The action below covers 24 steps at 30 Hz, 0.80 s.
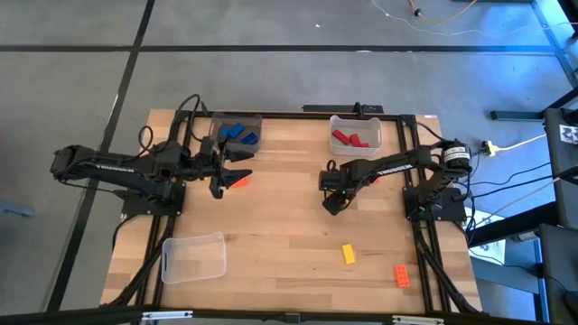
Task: Sort & place blocks by color
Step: Put the yellow rectangular block into the white transparent bin
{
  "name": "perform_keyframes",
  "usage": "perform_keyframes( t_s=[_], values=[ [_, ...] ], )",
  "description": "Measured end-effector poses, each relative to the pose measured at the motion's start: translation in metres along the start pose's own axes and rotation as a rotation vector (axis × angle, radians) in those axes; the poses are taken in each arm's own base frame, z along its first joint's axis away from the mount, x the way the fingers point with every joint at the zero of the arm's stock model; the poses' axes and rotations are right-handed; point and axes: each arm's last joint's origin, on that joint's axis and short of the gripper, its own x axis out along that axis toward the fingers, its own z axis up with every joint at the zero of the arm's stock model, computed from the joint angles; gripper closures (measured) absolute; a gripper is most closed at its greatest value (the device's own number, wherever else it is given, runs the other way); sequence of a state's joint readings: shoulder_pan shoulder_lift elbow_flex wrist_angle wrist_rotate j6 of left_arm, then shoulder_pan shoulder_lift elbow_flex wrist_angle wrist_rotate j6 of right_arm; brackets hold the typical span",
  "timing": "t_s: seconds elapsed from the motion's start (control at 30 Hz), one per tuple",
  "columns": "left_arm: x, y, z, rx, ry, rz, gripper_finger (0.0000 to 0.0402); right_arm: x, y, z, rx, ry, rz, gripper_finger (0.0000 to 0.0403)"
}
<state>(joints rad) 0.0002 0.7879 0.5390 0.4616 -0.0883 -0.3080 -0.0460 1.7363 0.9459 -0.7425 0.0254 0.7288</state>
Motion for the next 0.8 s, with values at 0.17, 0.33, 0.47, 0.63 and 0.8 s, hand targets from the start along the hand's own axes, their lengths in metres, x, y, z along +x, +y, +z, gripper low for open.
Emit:
perform_keyframes(
  t_s=[0.17,0.33,0.47,0.63,0.8],
  values=[
    [0.000,0.000,0.000,0.000,0.000,0.000,0.0140,-0.002,-0.001,-0.002,-0.080,0.013,0.002,0.0279],
    [0.000,0.000,0.000,-0.001,0.000,0.001,0.0140,-0.021,-0.003,-0.007,-0.133,-0.018,0.049,0.0279],
    [0.000,0.000,0.000,-0.002,-0.001,0.008,0.0140,-0.050,-0.003,-0.004,-0.171,-0.196,0.137,0.0279],
    [0.000,0.001,0.000,-0.003,-0.002,0.017,0.0140,-0.095,0.006,0.008,-0.215,-0.565,0.362,0.0279],
    [0.000,0.002,-0.001,0.003,0.000,0.049,0.0140,-0.126,0.016,0.019,-0.226,-0.819,0.571,0.0279]
  ],
)
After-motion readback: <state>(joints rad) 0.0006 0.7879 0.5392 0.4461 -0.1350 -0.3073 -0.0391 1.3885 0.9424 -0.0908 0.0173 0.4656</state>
